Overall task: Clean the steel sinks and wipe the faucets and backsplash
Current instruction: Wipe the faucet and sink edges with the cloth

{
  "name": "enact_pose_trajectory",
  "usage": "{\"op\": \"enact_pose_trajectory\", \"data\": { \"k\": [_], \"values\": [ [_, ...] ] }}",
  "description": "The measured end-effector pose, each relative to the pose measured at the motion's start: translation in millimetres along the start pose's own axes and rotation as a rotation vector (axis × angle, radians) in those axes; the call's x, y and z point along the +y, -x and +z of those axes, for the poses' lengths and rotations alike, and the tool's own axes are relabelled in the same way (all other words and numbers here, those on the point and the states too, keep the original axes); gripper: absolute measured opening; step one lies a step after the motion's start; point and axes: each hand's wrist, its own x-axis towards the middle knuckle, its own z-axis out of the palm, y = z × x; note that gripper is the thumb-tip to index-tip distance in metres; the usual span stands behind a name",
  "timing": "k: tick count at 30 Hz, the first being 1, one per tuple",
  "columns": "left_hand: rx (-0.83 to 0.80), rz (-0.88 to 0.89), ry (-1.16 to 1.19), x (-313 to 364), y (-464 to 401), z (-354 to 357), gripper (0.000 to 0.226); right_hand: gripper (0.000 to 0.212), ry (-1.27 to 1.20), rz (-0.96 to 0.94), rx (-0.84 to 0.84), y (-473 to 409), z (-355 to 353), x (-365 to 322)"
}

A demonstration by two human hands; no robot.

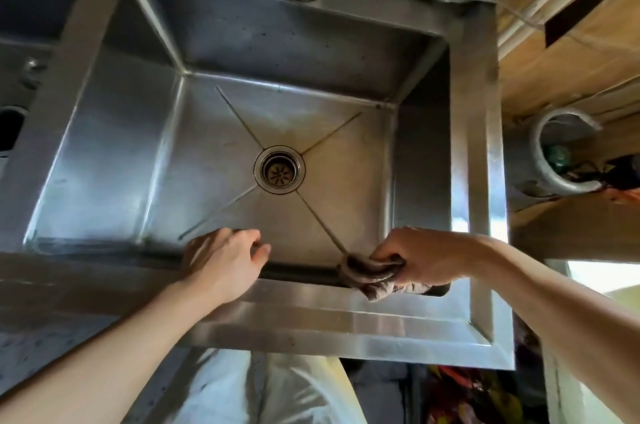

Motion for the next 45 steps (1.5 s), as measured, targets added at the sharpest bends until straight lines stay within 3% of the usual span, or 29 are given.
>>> {"op": "enact_pose_trajectory", "data": {
  "k": [8,12,18,27,33,37,41,45],
  "values": [
    [-0.174,0.17,0.063,66,-10,10,0.029,0.025,0.028,0.214,-0.011,-44,23,26],
    [-0.174,0.196,0.046,64,-14,17,0.031,0.016,0.036,0.243,-0.045,-79,36,38],
    [-0.206,0.23,0.058,61,-17,19,0.031,0.024,0.084,0.313,-0.129,-116,47,51],
    [-0.238,0.189,-0.009,62,-16,16,0.031,0.025,0.27,0.426,-0.198,-58,20,18],
    [-0.253,0.211,-0.027,60,-19,15,0.029,0.012,0.301,0.45,-0.187,-15,4,-14],
    [-0.214,0.241,-0.044,57,-22,7,0.022,0.014,0.249,0.5,-0.176,6,-5,-27],
    [-0.173,0.266,-0.007,53,-32,-1,0.023,0.025,0.048,0.547,0.019,12,-5,-19],
    [-0.195,0.245,0.135,52,-44,-7,0.02,0.03,-0.325,0.546,0.526,2,13,-5]
  ]
}}
